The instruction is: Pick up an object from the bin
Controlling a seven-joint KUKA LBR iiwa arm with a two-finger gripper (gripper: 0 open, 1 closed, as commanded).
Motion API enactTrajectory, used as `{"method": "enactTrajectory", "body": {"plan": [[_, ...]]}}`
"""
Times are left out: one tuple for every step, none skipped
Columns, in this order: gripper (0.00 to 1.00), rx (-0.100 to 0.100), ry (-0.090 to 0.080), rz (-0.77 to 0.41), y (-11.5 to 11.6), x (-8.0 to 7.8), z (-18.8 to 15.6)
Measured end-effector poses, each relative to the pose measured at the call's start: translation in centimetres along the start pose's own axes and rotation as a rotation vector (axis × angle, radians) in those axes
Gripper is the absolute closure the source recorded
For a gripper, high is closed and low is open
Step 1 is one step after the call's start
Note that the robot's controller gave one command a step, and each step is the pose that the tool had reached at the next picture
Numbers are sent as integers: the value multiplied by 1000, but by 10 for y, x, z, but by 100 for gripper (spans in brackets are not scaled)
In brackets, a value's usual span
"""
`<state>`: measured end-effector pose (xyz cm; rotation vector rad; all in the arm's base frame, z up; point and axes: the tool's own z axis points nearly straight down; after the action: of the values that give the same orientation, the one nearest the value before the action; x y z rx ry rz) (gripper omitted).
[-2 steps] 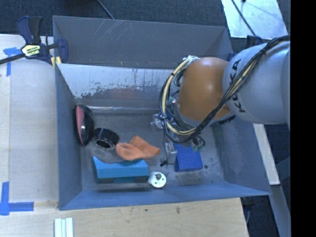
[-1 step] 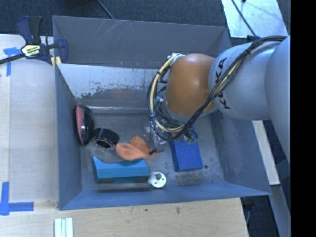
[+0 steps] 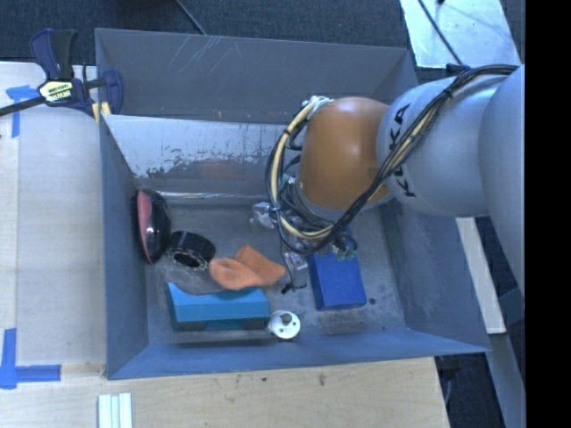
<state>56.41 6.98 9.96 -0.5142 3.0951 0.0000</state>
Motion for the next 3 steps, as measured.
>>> {"method": "enactTrajectory", "body": {"plan": [[0,0,0,0,0,0,0],[100,0,0,-376,6,25,26],[100,0,0,-376,6,25,26]]}}
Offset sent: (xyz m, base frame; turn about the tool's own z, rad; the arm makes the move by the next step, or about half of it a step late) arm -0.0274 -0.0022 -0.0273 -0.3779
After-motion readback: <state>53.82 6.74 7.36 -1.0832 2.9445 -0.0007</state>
